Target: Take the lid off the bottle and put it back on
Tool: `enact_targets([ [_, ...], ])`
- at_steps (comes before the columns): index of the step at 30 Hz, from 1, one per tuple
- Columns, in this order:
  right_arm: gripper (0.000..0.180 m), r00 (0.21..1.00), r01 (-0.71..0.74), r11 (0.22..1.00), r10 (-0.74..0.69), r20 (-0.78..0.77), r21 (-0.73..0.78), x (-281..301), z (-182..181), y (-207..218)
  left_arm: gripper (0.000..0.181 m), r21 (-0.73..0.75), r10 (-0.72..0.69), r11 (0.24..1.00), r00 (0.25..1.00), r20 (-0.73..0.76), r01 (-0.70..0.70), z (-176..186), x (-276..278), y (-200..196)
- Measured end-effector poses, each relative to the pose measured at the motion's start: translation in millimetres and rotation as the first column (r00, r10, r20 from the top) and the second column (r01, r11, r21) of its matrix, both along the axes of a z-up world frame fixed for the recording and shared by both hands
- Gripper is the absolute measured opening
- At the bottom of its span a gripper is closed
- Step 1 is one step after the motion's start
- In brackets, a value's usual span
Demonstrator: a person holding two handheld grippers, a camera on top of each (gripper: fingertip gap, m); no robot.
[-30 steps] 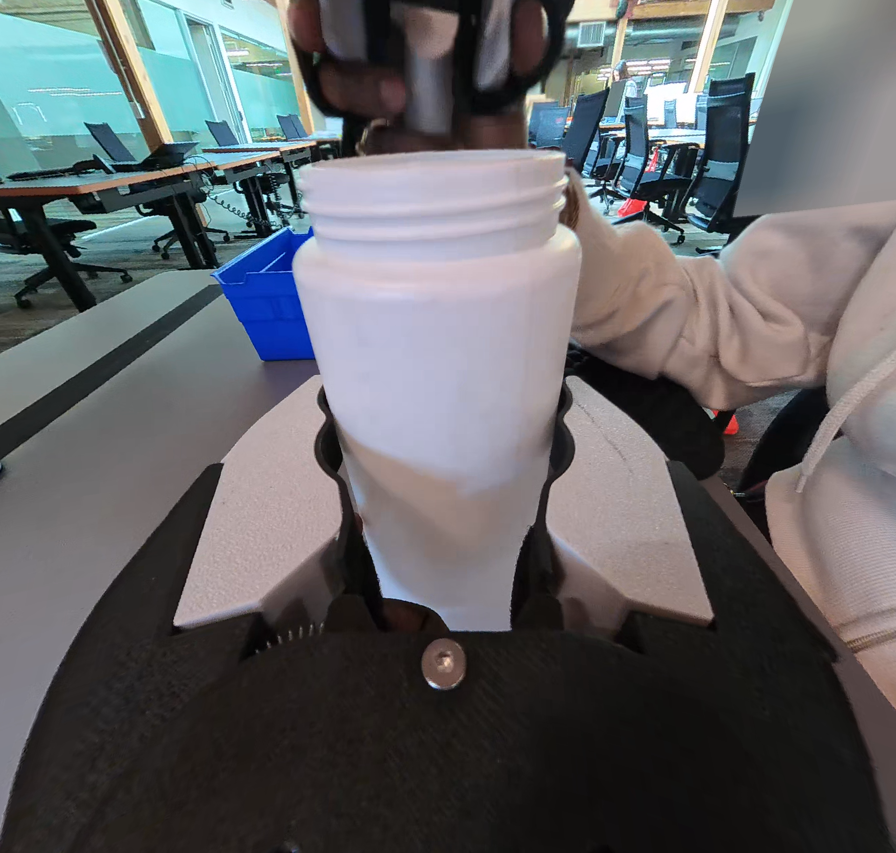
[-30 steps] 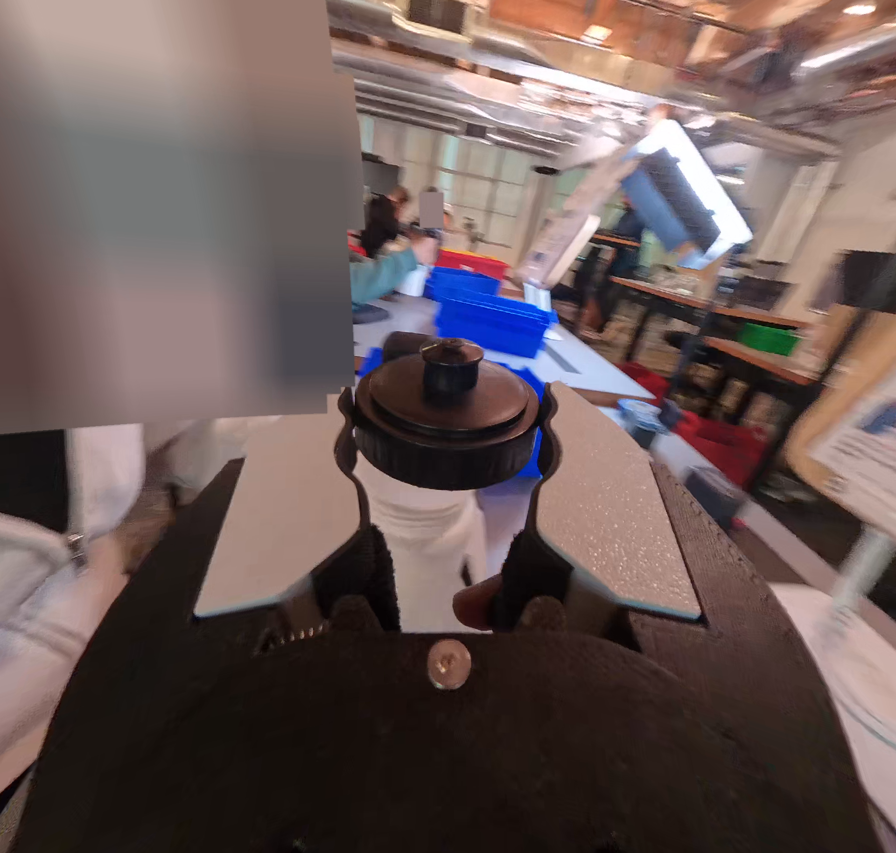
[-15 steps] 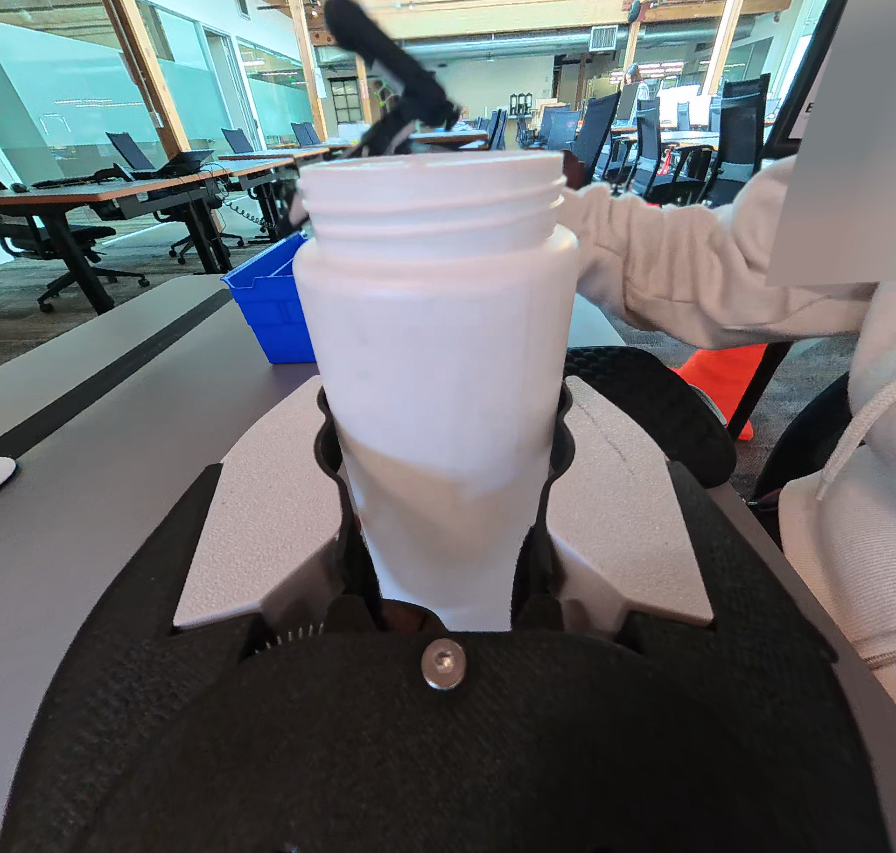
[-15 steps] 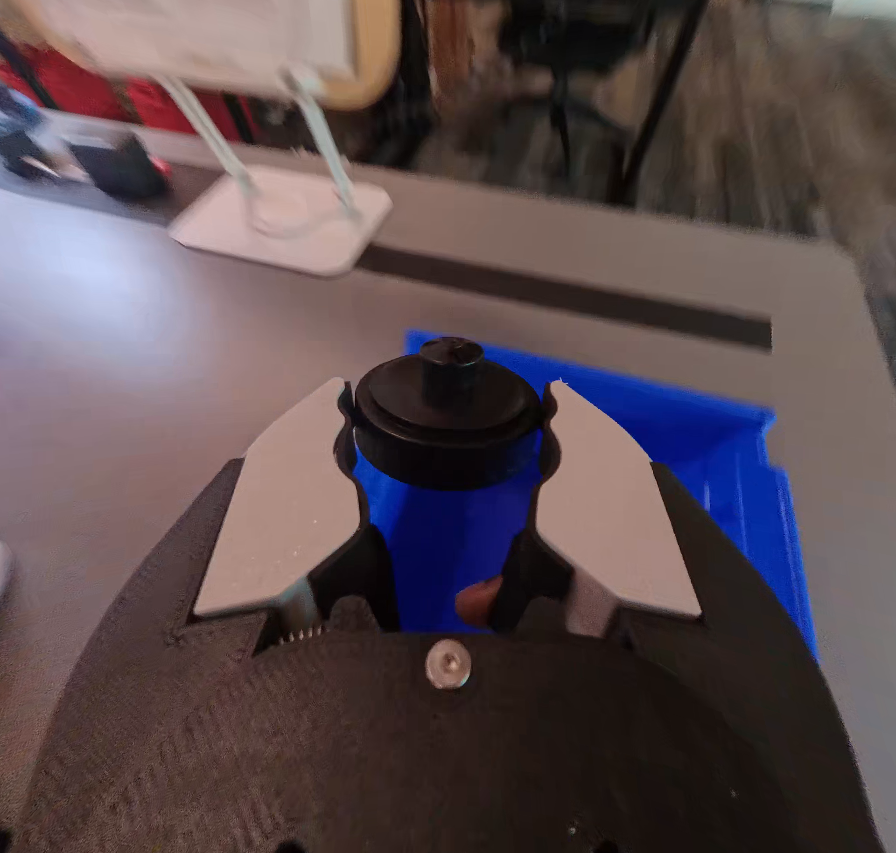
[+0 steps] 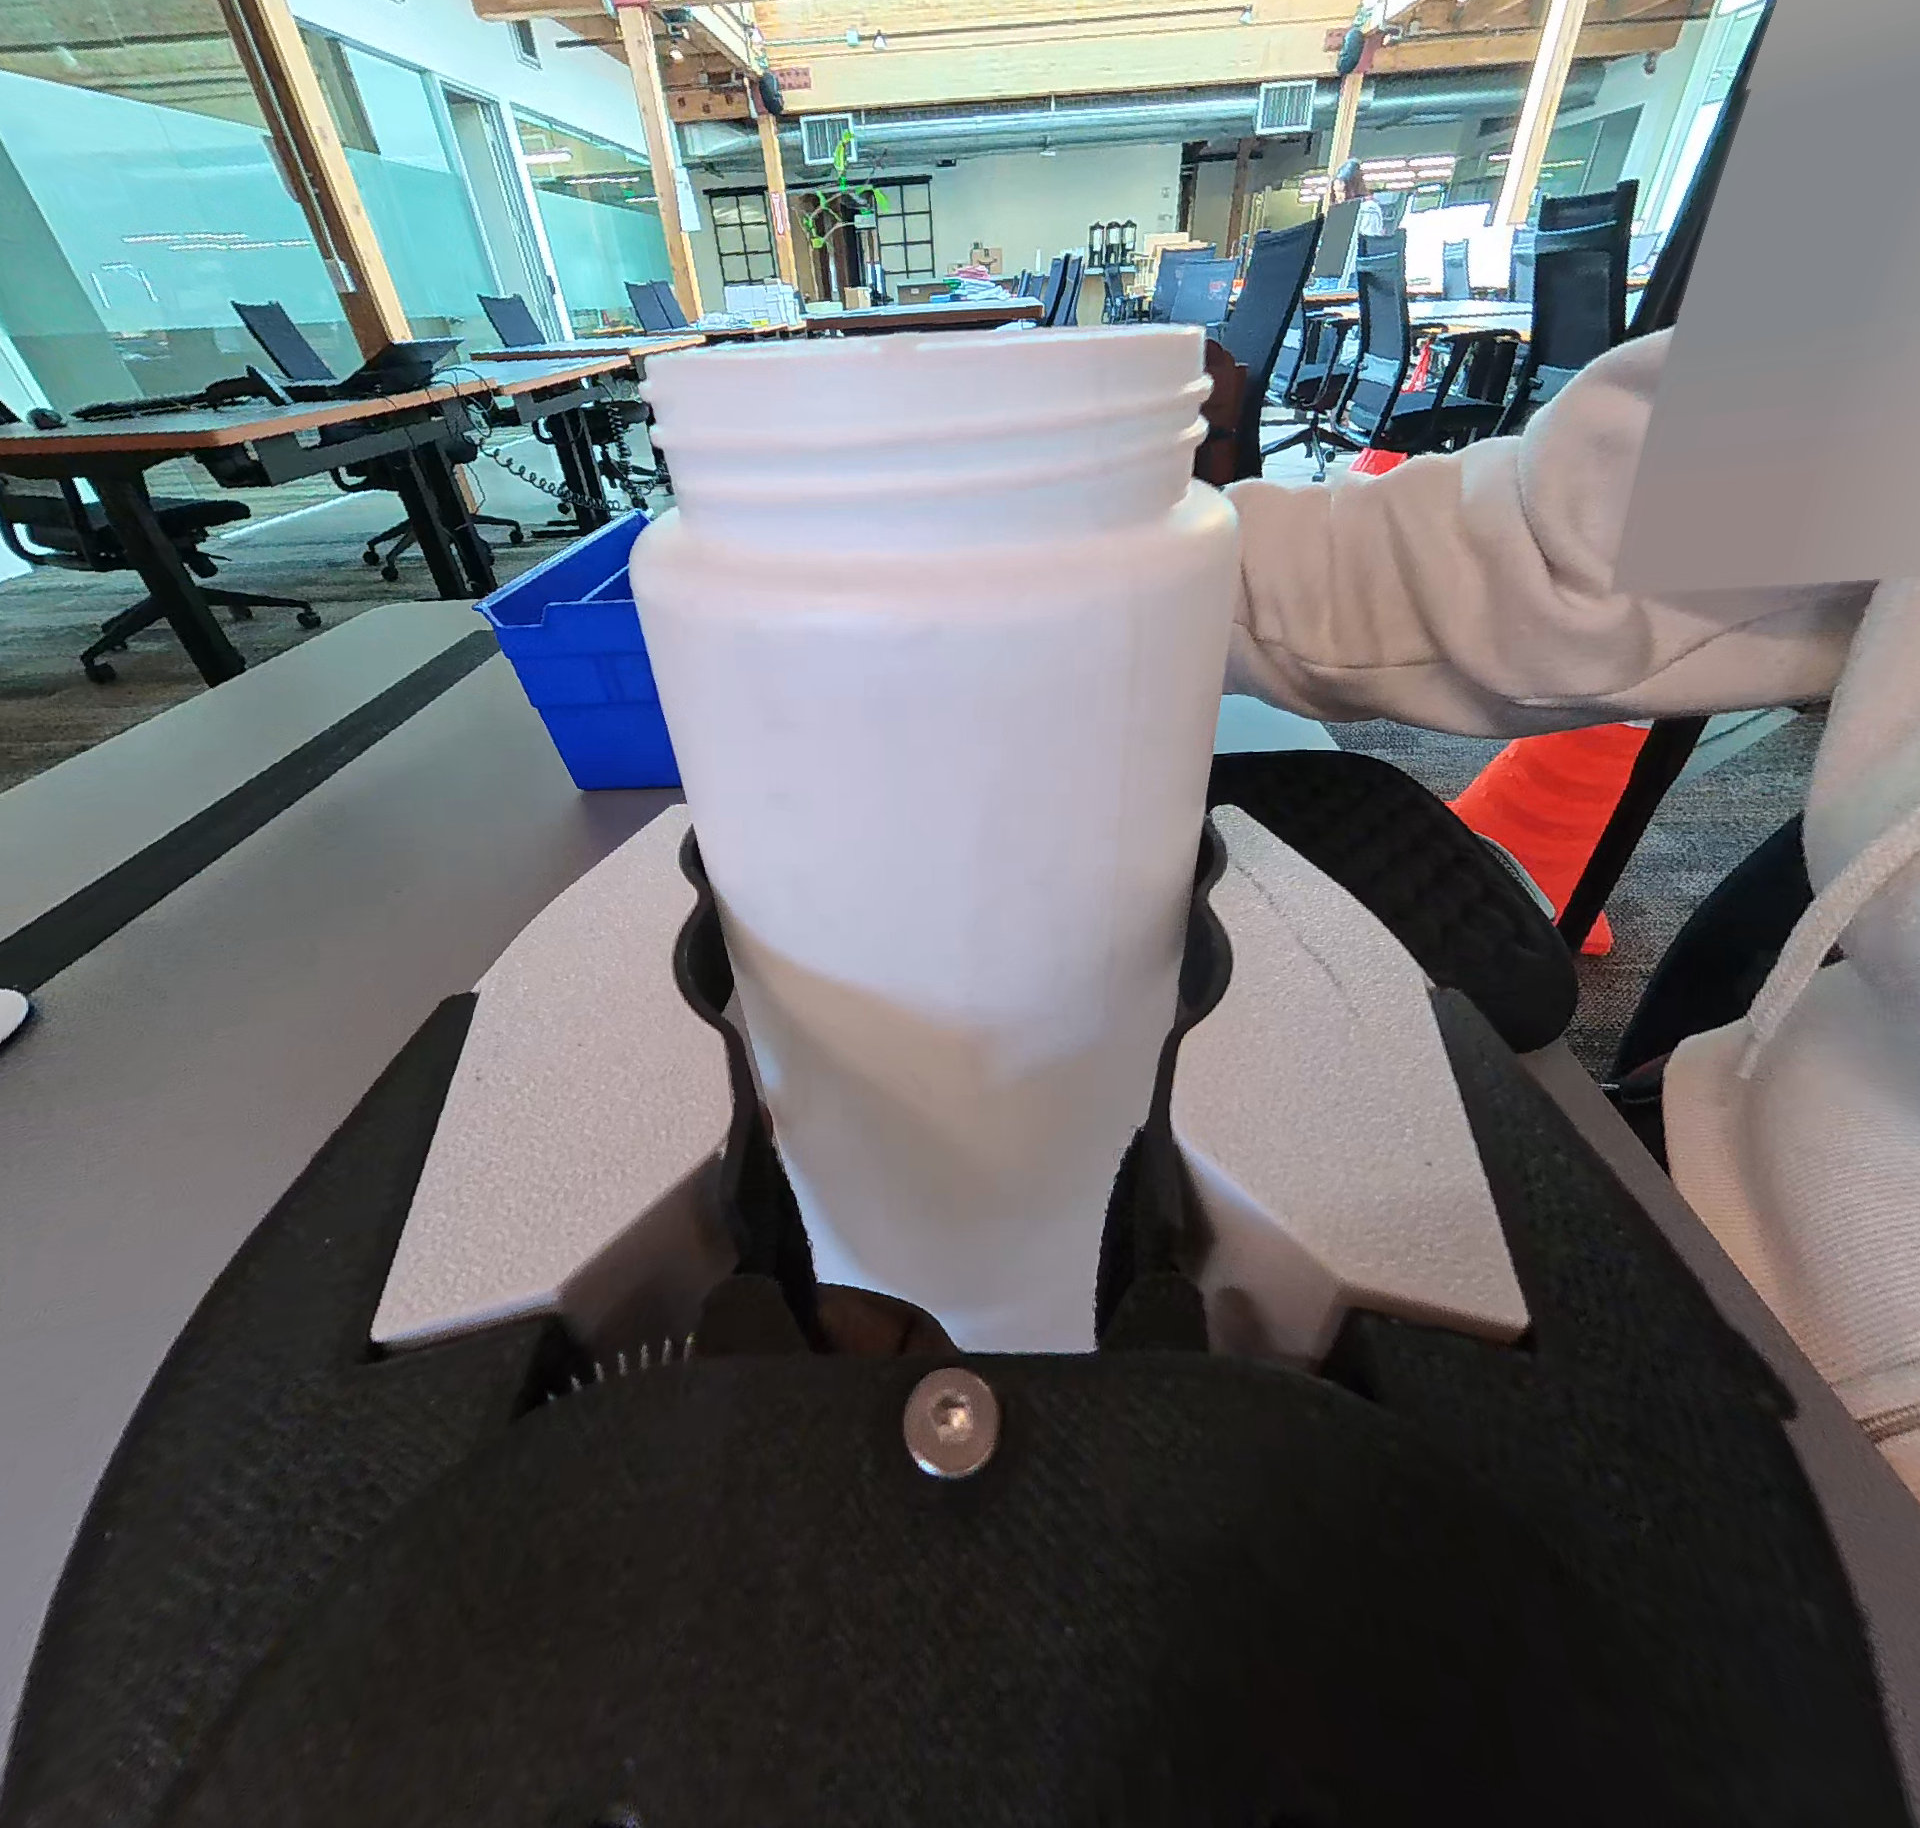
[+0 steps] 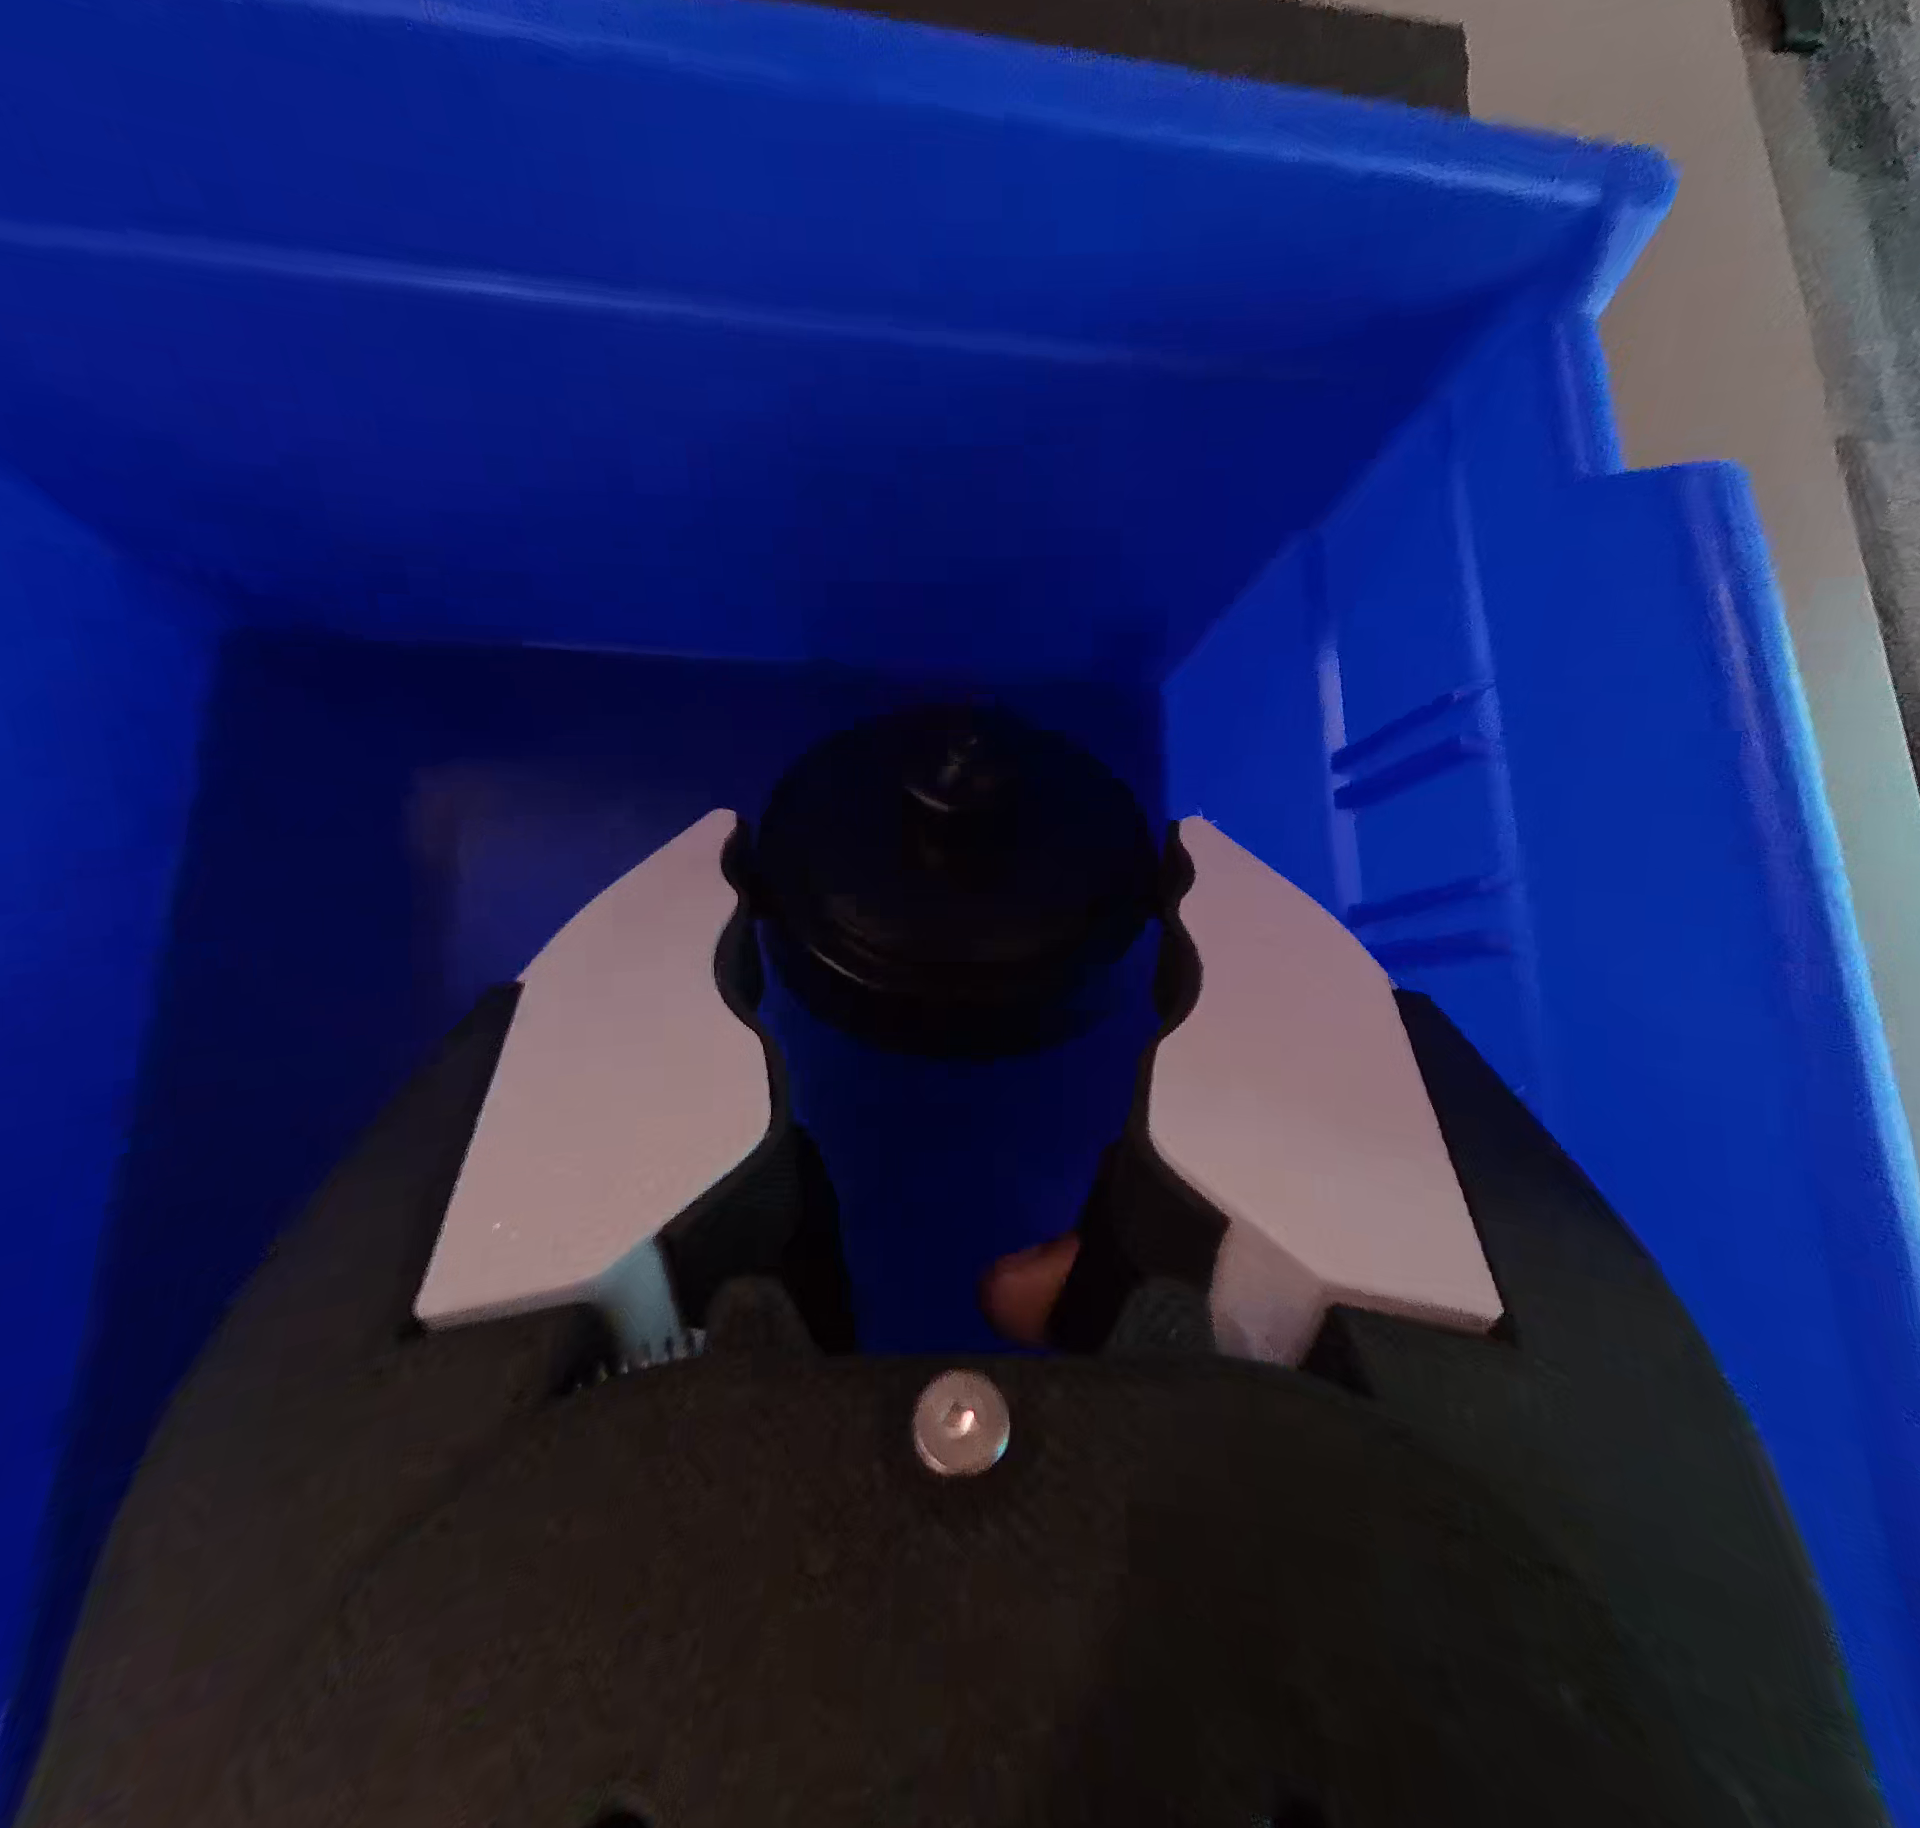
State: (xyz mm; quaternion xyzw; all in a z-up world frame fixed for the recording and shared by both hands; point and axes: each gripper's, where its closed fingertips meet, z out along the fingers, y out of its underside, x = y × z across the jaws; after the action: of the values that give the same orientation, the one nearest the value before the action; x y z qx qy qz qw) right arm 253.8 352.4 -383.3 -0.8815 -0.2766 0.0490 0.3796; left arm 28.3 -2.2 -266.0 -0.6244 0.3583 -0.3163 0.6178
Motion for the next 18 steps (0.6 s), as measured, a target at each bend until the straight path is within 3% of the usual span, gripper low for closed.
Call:
enact_targets([
  [3, 0.076, 0.999, -0.008, 0.998, 0.01, 0.035, -0.065, 2, -9, -7, 0.086, 0.002, 0.001, 1.0, 1.0, 0.0, -0.001, 0, 0, 0],
  [6, 0.088, 1.0, -0.016, 0.999, 0.015, -0.004, -0.031, -5, 11, -14, 0.086, 0.002, 0.002, 1.0, 1.0, 0.003, -0.002, 0, 0, 0],
  [9, 0.088, 0.995, -0.089, 0.988, 0.094, -0.038, 0.123, -27, 67, -32, 0.086, 0.002, 0.002, 1.0, 1.0, 0.008, -0.002, 0, 0, 0],
  [11, 0.081, 0.956, -0.255, 0.933, 0.283, -0.079, 0.255, -66, 119, -64, 0.086, 0.004, 0.002, 1.0, 1.0, 0.008, -0.002, 0, 0, 0],
  [12, 0.073, 0.899, -0.381, 0.873, 0.427, -0.099, 0.305, -93, 145, -92, 0.086, 0.004, 0.002, 1.0, 1.0, 0.007, -0.002, 0, 0, 0],
  [14, 0.054, 0.673, -0.662, 0.656, 0.733, -0.1, 0.362, -147, 186, -170, 0.086, 0.004, 0.002, 1.0, 1.0, 0.006, -0.002, 0, 0, 0],
  [16, 0.045, 0.351, -0.867, 0.337, 0.936, -0.03, 0.368, -182, 209, -258, 0.086, 0.005, 0.003, 1.0, 1.0, 0.001, -0.003, 0, 0, 0],
  [18, 0.041, 0.041, -0.955, 0.02, 0.997, 0.064, 0.297, -199, 211, -333, 0.086, 0.005, 0.004, 1.0, 1.0, -0.004, -0.004, 0, 1, 0],
])
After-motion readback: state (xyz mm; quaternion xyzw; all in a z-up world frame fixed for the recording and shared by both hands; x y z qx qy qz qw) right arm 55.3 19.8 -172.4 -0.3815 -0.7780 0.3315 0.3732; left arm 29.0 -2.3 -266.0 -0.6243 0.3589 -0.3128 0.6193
